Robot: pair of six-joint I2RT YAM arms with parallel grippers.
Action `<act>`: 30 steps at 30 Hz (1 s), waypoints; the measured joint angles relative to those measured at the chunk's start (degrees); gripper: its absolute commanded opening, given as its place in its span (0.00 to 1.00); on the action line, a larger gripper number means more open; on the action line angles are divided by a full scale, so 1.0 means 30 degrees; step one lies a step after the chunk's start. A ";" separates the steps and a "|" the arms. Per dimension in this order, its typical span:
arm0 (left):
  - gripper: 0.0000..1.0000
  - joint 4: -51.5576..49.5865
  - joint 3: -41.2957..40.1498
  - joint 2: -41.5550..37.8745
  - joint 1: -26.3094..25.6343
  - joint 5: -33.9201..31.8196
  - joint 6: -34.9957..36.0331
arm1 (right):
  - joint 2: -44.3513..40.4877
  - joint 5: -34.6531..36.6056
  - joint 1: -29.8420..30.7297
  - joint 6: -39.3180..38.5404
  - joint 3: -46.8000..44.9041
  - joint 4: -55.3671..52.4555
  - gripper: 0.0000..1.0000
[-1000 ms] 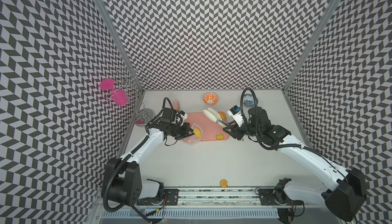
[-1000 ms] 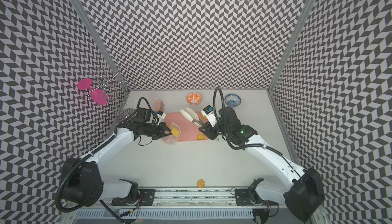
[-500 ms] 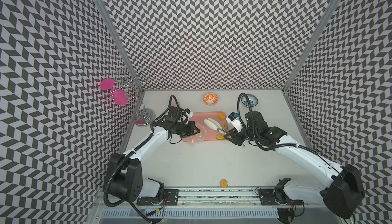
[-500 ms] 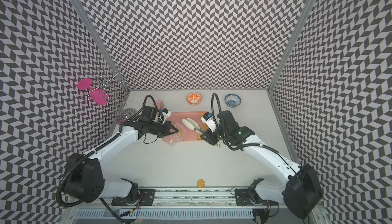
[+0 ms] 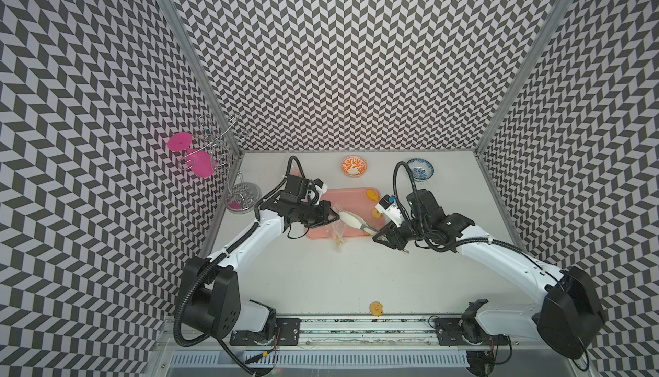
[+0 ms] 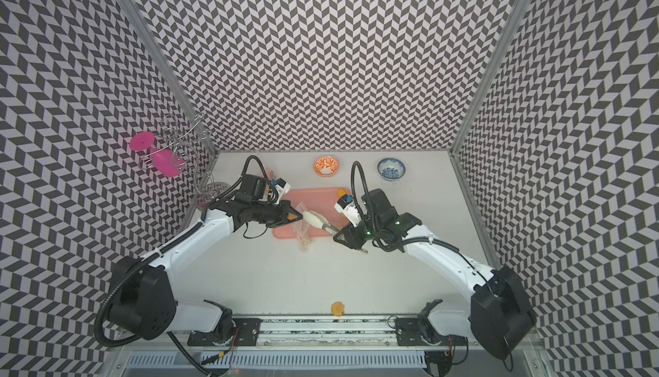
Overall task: Put the cookies into a resealable bag to prevent moisture
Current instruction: Adjust the ziploc bag at the center of the board.
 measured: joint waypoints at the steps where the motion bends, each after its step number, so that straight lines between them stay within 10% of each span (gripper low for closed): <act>1: 0.00 0.0000 -0.0007 0.0022 0.0000 0.0000 0.0000 | 0.0000 -0.0080 0.0000 0.0131 -0.0036 0.0080 0.34; 9: 0.00 -0.0189 0.0000 0.0022 -0.0044 0.0000 0.0000 | 0.0816 0.0401 0.0000 -0.0197 0.0313 -0.0954 0.07; 30: 0.00 -0.4750 0.1785 0.0488 -0.0313 -0.5982 0.1880 | 0.0605 0.4648 0.0670 -0.1508 0.2965 -0.3985 0.02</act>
